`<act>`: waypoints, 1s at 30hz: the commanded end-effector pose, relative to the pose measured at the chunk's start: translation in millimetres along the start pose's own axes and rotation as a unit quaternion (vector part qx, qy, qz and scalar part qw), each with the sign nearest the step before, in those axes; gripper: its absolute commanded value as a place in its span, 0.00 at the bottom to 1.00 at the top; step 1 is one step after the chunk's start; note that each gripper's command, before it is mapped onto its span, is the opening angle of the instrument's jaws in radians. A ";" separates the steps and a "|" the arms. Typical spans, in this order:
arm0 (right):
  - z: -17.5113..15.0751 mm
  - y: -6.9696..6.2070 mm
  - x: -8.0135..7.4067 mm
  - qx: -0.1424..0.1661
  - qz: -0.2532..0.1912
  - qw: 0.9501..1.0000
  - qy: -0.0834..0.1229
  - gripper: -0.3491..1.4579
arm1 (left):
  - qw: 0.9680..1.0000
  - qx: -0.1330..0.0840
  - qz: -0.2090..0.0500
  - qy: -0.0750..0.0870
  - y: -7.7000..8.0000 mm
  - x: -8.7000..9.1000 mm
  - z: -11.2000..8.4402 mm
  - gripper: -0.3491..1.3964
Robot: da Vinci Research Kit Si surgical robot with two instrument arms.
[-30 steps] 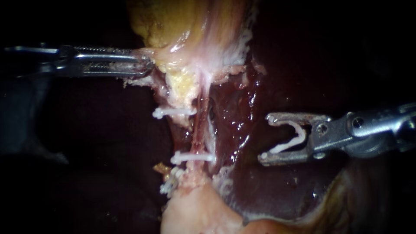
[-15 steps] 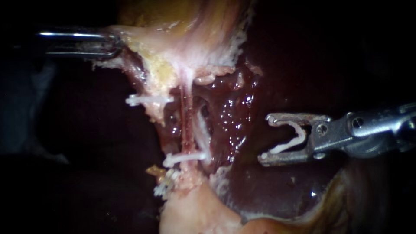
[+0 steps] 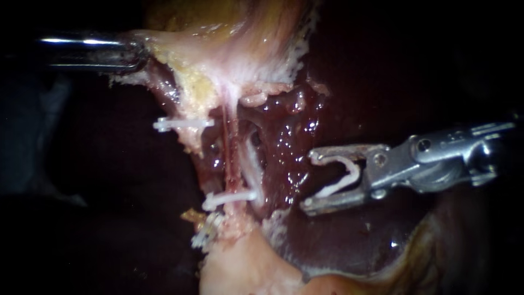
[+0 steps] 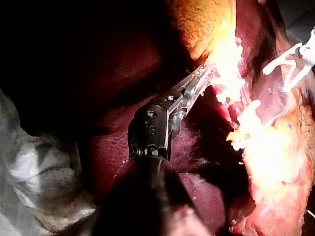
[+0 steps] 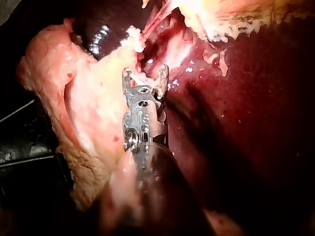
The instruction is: Clipping second clip right tube
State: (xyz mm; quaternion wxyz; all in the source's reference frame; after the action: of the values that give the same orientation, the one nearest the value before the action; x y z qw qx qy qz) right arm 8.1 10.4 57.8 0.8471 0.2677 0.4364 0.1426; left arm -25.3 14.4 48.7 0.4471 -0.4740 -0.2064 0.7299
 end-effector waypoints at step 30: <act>12.7 2.4 3.0 0.089 0.114 0.983 0.116 0.46 | 1.000 0.001 0.001 0.001 0.1 -0.2 0.3 0.00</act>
State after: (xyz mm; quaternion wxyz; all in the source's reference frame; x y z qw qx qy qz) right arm 20.3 9.6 63.2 0.7399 0.3735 0.5104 0.2294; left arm -25.6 14.2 48.9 0.4475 -0.4741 -0.2047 0.7301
